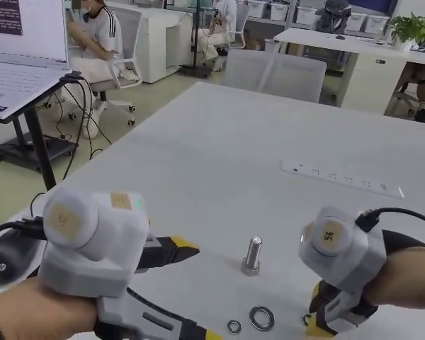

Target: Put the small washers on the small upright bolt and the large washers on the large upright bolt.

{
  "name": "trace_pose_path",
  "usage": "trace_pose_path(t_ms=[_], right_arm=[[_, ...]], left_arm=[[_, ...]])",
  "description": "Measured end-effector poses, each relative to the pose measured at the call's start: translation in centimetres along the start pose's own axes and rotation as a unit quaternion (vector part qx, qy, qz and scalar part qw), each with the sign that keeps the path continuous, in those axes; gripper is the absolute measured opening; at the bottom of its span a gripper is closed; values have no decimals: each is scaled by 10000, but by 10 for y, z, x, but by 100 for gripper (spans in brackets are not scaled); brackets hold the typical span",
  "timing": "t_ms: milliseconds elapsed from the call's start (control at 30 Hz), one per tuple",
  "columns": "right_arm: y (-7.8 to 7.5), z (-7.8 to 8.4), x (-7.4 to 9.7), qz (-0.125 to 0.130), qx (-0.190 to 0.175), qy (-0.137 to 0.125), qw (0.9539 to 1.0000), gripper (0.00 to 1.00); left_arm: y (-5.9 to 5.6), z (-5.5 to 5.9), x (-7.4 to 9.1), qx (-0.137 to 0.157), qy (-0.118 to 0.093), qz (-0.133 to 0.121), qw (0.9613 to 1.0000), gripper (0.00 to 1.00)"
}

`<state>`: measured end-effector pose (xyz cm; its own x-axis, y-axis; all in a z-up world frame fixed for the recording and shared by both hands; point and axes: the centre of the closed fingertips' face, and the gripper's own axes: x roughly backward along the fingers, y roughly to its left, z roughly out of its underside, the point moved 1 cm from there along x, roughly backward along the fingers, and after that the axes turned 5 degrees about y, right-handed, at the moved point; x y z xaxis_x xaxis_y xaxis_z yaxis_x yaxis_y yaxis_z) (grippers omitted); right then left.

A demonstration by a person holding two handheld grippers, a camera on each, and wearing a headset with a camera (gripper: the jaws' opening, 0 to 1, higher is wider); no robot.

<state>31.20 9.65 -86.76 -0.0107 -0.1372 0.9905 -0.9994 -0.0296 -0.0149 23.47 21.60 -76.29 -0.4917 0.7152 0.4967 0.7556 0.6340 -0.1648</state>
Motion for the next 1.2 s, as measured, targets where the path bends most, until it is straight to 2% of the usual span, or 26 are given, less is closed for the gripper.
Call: trace_pose_path(t_ms=[233, 567, 1200], right_arm=[[-1, 0, 0, -22, -62, 12, 10000, 19], [0, 0, 0, 5, 35, 82, 10000, 15], [2, 3, 0, 3, 89, 83, 9999, 14]], left_arm=[[2, -1, 0, -19, -5, -10, 10000, 94], [3, -2, 0, -24, 1, -2, 10000, 94], [1, -2, -2, -47, 38, 35, 10000, 94]])
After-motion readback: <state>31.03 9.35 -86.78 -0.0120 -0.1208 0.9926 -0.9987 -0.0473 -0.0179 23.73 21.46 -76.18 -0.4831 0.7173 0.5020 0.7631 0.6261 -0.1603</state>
